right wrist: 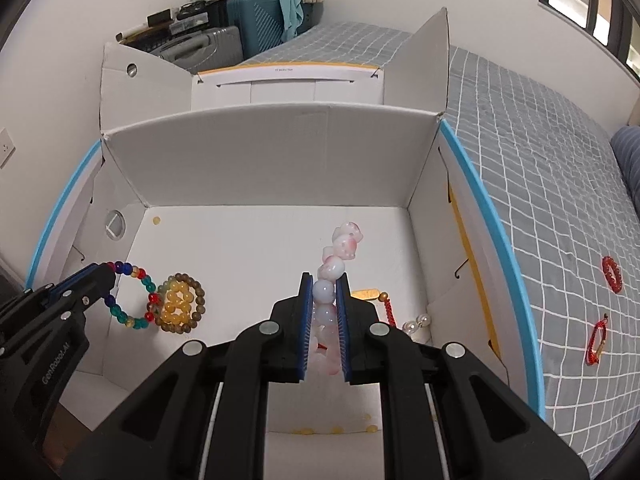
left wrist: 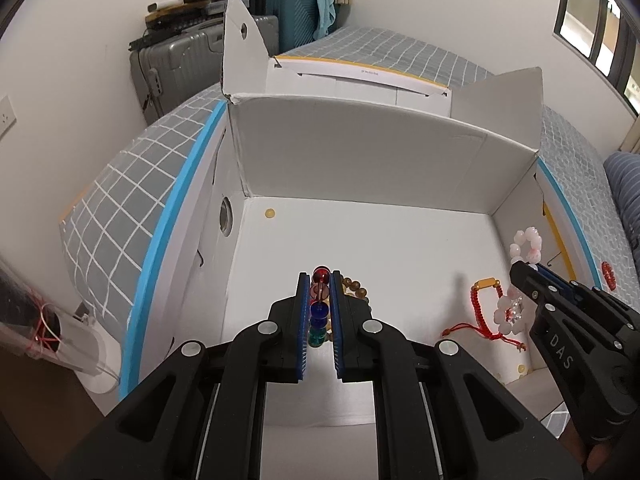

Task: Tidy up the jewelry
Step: 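Open both tools to drop the bracelets into the box, then move both tools back toward the red cord and red bead bracelets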

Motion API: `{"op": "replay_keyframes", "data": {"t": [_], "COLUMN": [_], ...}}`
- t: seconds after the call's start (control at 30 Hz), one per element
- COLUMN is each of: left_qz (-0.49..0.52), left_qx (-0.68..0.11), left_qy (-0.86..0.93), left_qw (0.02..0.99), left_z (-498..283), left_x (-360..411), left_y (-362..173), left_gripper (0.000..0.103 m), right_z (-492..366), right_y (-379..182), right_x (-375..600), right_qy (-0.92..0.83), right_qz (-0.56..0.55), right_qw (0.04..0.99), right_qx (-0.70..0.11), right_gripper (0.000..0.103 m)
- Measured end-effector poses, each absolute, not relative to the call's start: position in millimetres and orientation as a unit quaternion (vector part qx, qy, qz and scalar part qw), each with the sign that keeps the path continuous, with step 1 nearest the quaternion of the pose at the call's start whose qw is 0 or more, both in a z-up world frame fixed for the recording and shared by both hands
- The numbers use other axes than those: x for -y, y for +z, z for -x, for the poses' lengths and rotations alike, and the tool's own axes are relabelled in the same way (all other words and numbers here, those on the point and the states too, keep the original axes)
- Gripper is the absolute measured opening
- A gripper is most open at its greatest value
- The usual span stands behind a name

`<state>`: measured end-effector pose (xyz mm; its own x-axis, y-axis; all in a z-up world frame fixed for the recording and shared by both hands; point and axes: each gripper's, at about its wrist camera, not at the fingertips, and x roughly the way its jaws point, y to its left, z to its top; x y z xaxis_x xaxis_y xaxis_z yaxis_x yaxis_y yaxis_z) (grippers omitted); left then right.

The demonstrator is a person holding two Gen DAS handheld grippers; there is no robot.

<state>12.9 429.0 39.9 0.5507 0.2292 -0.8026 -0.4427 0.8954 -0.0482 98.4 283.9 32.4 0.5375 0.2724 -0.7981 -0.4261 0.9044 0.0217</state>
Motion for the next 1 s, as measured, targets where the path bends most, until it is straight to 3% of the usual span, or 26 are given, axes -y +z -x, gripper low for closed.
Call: {"op": "replay_keyframes", "data": {"t": [0.27, 0.3, 0.37, 0.43, 0.5, 0.57, 0.77, 1.0], "left_qz": [0.129, 0.129, 0.131, 0.127, 0.127, 0.123, 0.111, 0.094], "left_qx": [-0.444, -0.443, -0.439, -0.434, -0.424, -0.412, -0.381, -0.361], "left_qy": [0.184, 0.185, 0.182, 0.184, 0.187, 0.193, 0.188, 0.168], "left_qw": [0.867, 0.868, 0.870, 0.873, 0.877, 0.882, 0.899, 0.912], "left_z": [-17, -17, -16, -14, -11, -6, 0, -13], "left_x": [-430, -429, -428, -425, -424, -420, -396, -348], "left_y": [33, 34, 38, 43, 51, 61, 89, 105], "left_gripper": [0.010, 0.012, 0.012, 0.021, 0.042, 0.056, 0.073, 0.091], "right_z": [-102, -102, -101, -98, -94, -91, -90, -100], "right_y": [30, 31, 35, 42, 52, 63, 95, 114], "right_x": [-282, -283, -280, -276, -269, -261, -223, -161], "right_qy": [0.201, 0.201, 0.201, 0.201, 0.203, 0.201, 0.171, 0.124], "right_qz": [0.076, 0.078, 0.078, 0.076, 0.070, 0.067, 0.058, 0.046], "right_qw": [0.870, 0.870, 0.874, 0.878, 0.884, 0.891, 0.915, 0.930], "right_qx": [-0.445, -0.443, -0.436, -0.427, -0.414, -0.401, -0.361, -0.342], "right_gripper": [0.016, 0.019, 0.037, 0.044, 0.052, 0.068, 0.094, 0.095]}}
